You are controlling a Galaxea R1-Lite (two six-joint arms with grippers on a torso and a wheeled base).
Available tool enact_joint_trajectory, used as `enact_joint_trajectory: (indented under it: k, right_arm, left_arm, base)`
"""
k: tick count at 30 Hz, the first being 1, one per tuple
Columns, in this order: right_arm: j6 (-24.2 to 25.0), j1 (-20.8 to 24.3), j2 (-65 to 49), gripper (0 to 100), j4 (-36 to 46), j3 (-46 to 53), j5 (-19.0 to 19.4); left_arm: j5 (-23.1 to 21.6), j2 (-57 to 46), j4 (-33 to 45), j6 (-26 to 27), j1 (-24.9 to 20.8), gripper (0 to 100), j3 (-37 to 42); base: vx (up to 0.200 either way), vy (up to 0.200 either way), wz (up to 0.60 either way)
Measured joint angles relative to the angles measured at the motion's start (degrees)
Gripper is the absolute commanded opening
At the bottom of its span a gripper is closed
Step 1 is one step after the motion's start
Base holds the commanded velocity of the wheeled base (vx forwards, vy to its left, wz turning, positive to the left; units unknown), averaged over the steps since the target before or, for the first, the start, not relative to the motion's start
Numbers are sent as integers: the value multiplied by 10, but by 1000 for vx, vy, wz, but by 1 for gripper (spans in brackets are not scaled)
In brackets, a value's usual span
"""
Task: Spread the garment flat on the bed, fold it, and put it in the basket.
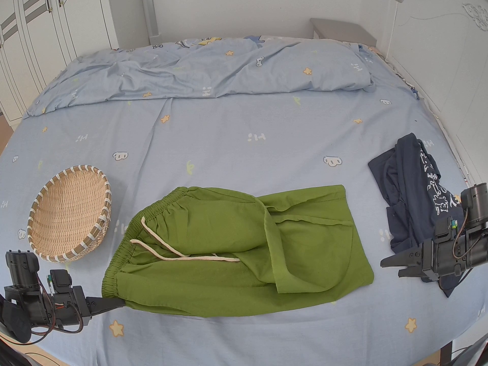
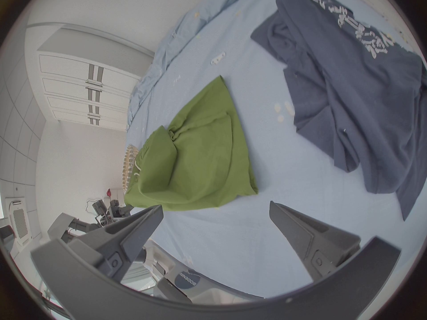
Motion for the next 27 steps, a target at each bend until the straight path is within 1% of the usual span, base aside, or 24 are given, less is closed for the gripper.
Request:
enact_joint_trajectory:
  k: [4, 8, 11, 13, 15, 27]
  right_arm:
    - [-41, -18, 45, 100, -5, 9, 27]
    - [-87, -25, 104, 100, -25, 11, 47]
    - [-114, -28, 149, 100, -58, 11, 85]
    - [-121, -28, 171, 100, -83, 9, 114]
    - [-126, -28, 187, 100, -99, 7, 131]
    - [-129, -25, 242, 100, -115, -8, 138]
  left_arm:
    - [-2, 0, 0, 1, 0, 0, 0]
    - [-3, 0, 0, 1, 0, 0, 0]
    - [-3, 0, 0, 1, 0, 0, 0]
    - [-3, 0, 0, 1, 1, 0, 0]
    - [-3, 0, 0, 1, 2, 0, 0]
    - [-3, 0, 0, 1, 3, 0, 0]
  base:
    - [0, 0, 0]
    - [0, 0, 0]
    - [0, 0, 0]
    - [0, 0, 0]
    - [0, 0, 0]
    - [0, 0, 0]
